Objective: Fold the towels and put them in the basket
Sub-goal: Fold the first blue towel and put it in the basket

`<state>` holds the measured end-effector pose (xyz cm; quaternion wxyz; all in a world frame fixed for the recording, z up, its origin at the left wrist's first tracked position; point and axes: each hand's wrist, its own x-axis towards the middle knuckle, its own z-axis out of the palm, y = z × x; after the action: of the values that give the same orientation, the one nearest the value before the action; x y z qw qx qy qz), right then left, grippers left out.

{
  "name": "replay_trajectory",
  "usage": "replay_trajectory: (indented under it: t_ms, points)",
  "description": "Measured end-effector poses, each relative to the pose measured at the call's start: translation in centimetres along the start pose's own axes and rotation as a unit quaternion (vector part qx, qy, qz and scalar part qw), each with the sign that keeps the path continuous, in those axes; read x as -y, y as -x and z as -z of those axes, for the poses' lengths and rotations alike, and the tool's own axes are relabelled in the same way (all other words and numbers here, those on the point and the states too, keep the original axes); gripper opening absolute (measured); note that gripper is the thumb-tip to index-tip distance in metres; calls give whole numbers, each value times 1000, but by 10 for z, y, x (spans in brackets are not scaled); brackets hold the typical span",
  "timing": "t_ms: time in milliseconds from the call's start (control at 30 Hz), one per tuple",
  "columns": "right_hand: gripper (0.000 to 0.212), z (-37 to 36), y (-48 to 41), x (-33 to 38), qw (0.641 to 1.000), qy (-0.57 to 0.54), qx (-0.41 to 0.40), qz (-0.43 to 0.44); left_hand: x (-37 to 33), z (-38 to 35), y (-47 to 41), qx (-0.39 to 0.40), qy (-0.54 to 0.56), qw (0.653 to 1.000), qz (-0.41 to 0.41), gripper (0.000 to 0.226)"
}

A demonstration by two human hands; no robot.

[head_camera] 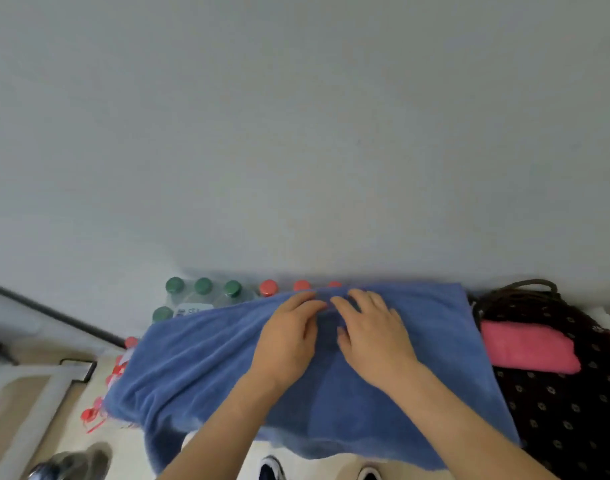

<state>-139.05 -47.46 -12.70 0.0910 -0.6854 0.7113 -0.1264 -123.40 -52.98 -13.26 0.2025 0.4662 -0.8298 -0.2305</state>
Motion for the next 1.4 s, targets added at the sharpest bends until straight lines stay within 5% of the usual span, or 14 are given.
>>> replay_trajectory:
  t_ms: [267,433,567,733,933,1033,1167,1300,1400]
  points:
    - [41,-23,-50,82,992,-77,46,93,124,109,64,-137,-125,959,212,39]
    - [38,-33,-85,105,989,-90,100,67,168,136,77,-56,26,925,374,32]
    - [22,-36,-96,108,991,-47,117,42,194,157,74,-19,53,933,355,8]
    - [22,-37,-101,111,991,4,130,19,208,178,61,30,74,960,269,18]
    - [26,-18,-117,117,994,95,31,-45,209,202,-3,-121,-53,984,123,16]
    - [24,-18,-121,122,992,85,29,-91,226,188,-14,-166,-48,961,215,26]
    - [34,-26,-109,126,995,39,33,-86,238,164,22,-46,104,913,392,38]
    - [43,-40,-99,150,998,-12,55,12,226,163,80,71,310,814,486,45]
    - [52,-52,-101,180,989,-10,131,64,221,164,107,79,306,834,452,46]
